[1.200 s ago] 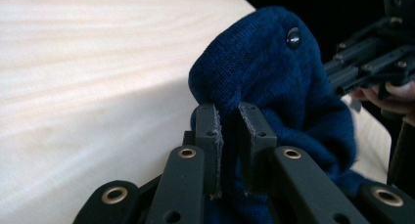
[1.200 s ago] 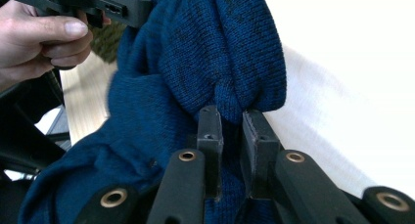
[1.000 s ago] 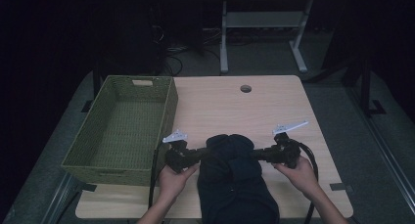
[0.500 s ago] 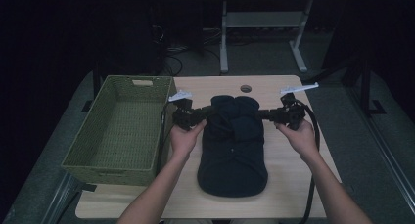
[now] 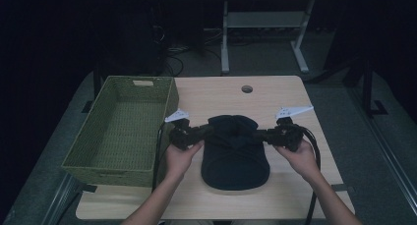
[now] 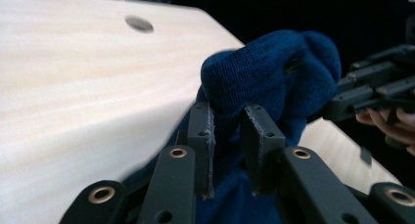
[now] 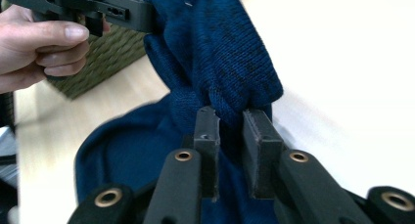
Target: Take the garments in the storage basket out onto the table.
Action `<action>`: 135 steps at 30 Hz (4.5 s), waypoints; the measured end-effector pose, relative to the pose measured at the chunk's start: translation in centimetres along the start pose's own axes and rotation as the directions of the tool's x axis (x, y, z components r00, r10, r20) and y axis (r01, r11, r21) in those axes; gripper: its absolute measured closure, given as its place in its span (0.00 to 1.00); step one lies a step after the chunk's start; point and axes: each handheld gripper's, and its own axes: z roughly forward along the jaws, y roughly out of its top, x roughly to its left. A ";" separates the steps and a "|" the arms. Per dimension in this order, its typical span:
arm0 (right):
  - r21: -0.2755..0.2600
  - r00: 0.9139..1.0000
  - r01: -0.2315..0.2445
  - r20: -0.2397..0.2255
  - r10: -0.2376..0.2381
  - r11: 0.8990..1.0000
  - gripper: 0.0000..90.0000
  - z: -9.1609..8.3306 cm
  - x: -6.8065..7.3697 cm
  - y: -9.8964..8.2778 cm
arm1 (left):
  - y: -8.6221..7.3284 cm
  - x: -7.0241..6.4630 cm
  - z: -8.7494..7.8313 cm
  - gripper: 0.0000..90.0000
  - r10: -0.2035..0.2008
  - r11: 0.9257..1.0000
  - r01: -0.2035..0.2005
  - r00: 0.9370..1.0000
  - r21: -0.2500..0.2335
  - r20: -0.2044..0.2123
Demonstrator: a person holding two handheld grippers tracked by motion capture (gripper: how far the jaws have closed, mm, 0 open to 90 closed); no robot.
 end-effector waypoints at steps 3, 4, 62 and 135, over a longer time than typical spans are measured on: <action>0.024 1.000 -0.017 -0.015 0.017 1.000 0.87 -0.1 0.2 -1.3 | -1.3 -0.6 -0.5 0.85 0.019 0.999 -0.019 1.000 0.039 0.001; 0.035 1.000 -0.021 -0.019 0.021 0.999 0.88 0.0 0.3 -1.6 | -1.6 -0.7 -0.6 0.86 0.016 0.999 -0.016 1.000 0.044 0.001; 0.243 0.954 -0.190 -0.181 0.237 0.951 0.89 4.7 0.1 -4.7 | -2.6 -2.6 -1.1 0.71 -0.030 0.983 0.010 0.994 0.186 0.104; 0.263 0.978 -0.153 -0.099 0.184 0.953 0.91 10.3 1.8 2.5 | -6.7 -3.3 1.6 0.74 0.035 0.956 -0.051 0.998 0.289 0.059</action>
